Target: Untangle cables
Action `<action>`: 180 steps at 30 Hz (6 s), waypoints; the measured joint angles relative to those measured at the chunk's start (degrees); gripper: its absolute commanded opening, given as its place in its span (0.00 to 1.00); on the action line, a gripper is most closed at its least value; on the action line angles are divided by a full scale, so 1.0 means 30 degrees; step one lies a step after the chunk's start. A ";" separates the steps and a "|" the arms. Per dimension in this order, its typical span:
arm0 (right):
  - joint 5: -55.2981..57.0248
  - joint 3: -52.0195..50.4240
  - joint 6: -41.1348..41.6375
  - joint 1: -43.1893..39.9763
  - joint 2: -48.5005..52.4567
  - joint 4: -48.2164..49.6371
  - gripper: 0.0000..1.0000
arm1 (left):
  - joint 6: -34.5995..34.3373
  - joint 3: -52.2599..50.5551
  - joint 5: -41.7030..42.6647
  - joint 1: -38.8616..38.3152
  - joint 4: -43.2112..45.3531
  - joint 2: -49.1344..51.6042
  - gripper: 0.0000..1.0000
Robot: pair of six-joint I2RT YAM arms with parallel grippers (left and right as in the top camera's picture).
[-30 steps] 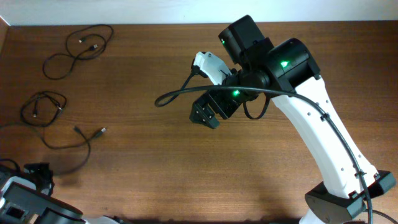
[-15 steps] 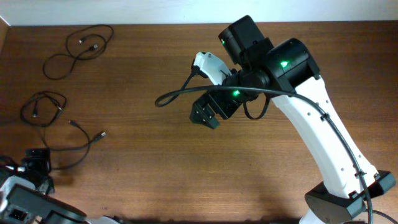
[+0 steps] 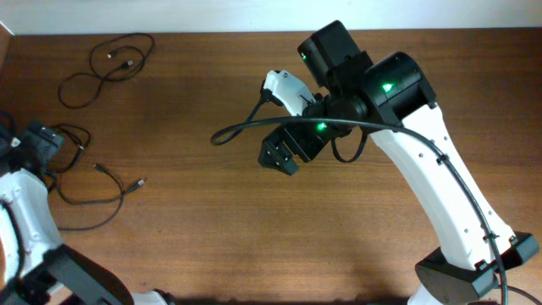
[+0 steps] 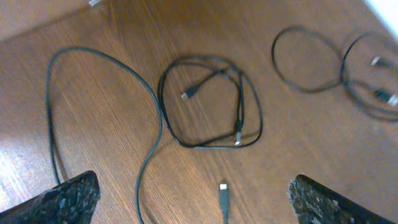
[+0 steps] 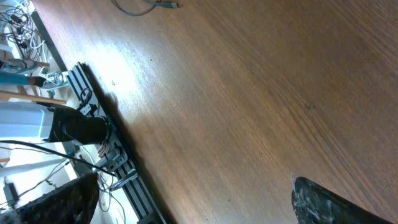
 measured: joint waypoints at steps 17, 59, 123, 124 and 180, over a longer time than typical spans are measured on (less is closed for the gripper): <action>0.0000 0.0000 0.0131 0.0000 0.0000 -0.0124 0.98 | 0.0430 0.0015 0.0095 0.2018 0.5843 0.6411 0.84; 0.1246 -0.0109 0.3774 -0.2076 -0.0874 -0.2164 0.98 | -0.4809 0.0015 0.9231 0.2856 0.2696 -0.2448 0.99; 0.4860 -2.7634 -0.1639 -1.1132 -2.7693 1.5045 0.98 | 0.0306 0.0131 0.3985 -1.4280 -2.2119 -2.1172 0.99; 0.4488 -2.9551 -0.1821 -1.1140 -2.8654 1.6487 0.98 | 0.0306 0.0124 0.3985 -1.4280 -2.2097 -2.1172 0.99; 0.7788 -4.2053 0.2696 -1.2029 -3.4796 2.8064 0.98 | 0.0306 0.0124 0.3985 -1.4280 -2.2105 -2.1172 0.99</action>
